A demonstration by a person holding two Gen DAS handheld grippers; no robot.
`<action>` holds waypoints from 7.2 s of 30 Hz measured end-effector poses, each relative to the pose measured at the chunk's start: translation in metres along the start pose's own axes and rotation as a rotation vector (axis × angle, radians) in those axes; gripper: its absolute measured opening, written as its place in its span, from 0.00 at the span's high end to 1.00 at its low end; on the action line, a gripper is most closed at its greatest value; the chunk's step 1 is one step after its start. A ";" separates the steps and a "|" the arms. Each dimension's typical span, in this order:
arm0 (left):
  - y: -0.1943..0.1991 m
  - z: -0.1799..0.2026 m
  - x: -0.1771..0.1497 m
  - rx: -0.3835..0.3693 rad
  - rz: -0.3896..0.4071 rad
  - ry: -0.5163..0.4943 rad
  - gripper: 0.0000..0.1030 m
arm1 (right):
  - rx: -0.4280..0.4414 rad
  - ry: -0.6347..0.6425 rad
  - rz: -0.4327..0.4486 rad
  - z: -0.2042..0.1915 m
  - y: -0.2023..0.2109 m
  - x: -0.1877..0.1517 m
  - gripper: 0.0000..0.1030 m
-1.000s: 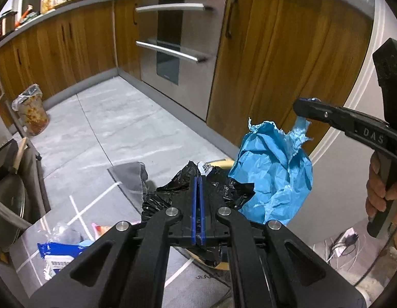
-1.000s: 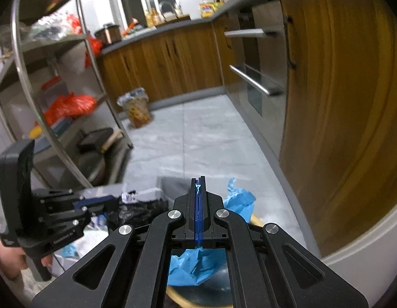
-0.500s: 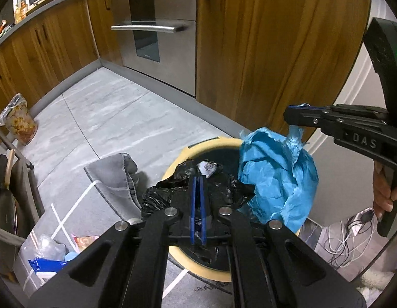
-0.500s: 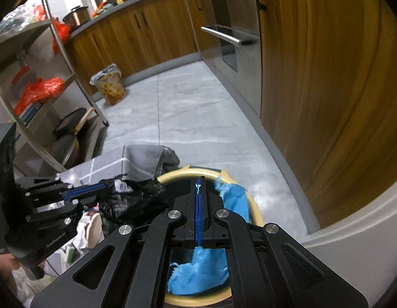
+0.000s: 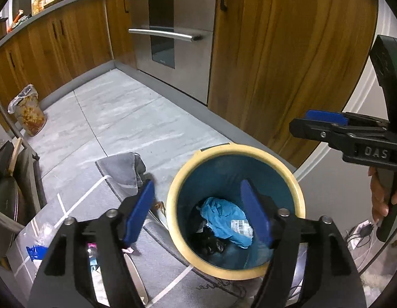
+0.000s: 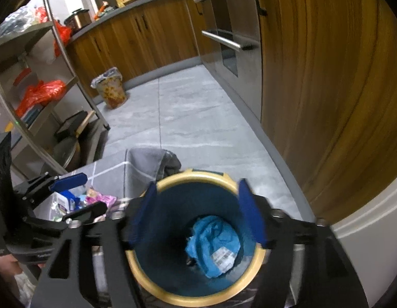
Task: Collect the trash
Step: 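Open both grippers to drop the bags into the bin, then move both tools back over the remaining trash on the mat, then grasp the pink snack wrapper with the right gripper while the left grasps the wipes pack, then lift and carry the wipes pack and pink wrapper over the teal bin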
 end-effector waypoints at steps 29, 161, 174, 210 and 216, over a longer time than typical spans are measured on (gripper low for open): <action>0.126 -0.122 -0.026 0.219 0.224 0.185 0.06 | 0.011 0.215 0.263 -0.124 0.056 0.034 0.06; 0.137 -0.280 -0.132 0.402 0.028 0.361 0.97 | 0.099 0.179 -0.347 -0.215 -0.169 -0.015 0.94; 0.180 -0.269 -0.119 0.445 0.097 0.328 0.99 | 0.162 0.260 -0.178 -0.240 -0.114 0.006 0.94; 0.124 -0.059 0.028 0.076 0.172 -0.052 0.99 | -0.128 0.139 -0.118 -0.026 -0.034 -0.016 0.94; 0.087 -0.012 0.043 0.027 0.136 -0.119 0.99 | -0.163 0.120 -0.159 -0.005 -0.045 -0.031 0.94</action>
Point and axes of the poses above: each gripper's, at about its wrist camera, not at the fingertips, and y roughly against the way its jaws point, z to its right, x to its top, the point moved 1 cm from there along -y, roughly the way its jaws point, and after that the axes turned 11 degrees about x, right-handed, at the moved point
